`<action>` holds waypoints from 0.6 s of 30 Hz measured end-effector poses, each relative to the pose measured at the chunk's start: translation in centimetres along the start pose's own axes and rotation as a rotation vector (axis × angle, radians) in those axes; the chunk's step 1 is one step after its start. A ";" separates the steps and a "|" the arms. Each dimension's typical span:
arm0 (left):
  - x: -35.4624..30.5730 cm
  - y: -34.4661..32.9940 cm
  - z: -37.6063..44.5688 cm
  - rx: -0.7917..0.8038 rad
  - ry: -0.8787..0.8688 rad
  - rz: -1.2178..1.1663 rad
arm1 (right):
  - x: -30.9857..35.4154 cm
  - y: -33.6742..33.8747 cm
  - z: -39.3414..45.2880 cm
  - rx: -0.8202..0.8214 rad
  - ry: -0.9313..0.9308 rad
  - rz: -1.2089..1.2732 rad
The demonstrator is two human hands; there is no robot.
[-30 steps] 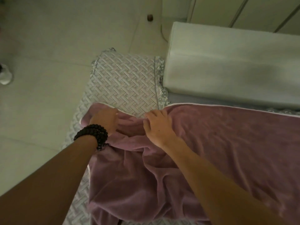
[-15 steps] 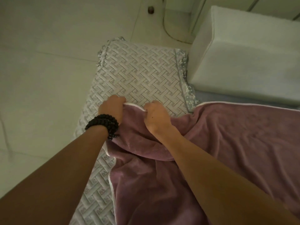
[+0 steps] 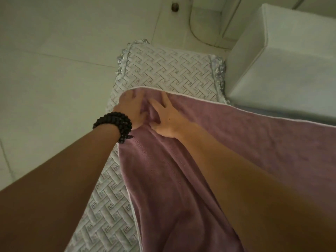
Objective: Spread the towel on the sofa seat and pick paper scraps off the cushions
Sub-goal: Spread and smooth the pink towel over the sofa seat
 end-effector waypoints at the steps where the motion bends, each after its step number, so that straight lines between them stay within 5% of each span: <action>1: 0.5 -1.1 0.0 0.041 0.004 0.067 | -0.2 -0.5 0.1 -0.006 0.006 -0.037; 9: 2.3 -2.7 0.2 0.104 0.004 0.182 | -0.7 -1.1 1.1 -0.020 -0.008 -0.061; 18: 2.1 -5.8 -12.6 0.048 -0.184 0.212 | 1.8 -5.4 -8.8 -0.126 -0.038 -0.094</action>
Point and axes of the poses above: each hand's wrist, its own z-axis towards the middle knuckle, its own y-axis out of the back of the hand, x = y × z, the point moved 5 cm from there along z, towards the middle knuckle, and after that the axes turned 4 degrees about x, right-handed, at the moved point
